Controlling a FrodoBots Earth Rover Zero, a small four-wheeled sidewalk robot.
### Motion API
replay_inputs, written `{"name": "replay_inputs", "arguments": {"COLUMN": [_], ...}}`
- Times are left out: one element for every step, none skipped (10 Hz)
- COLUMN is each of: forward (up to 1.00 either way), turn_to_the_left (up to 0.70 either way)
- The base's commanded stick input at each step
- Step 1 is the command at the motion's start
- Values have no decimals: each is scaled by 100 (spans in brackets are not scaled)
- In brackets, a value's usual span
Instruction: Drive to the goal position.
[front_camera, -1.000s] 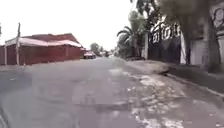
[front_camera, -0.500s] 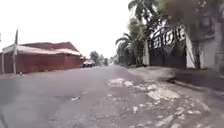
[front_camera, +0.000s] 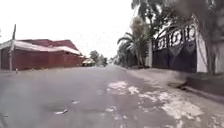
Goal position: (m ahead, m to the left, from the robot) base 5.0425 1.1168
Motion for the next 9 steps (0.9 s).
{"name": "replay_inputs", "arguments": {"forward": [100,100,100,100,100,100,100,100,100], "turn_to_the_left": [0,0,0,0,0,0,0,0,0]}}
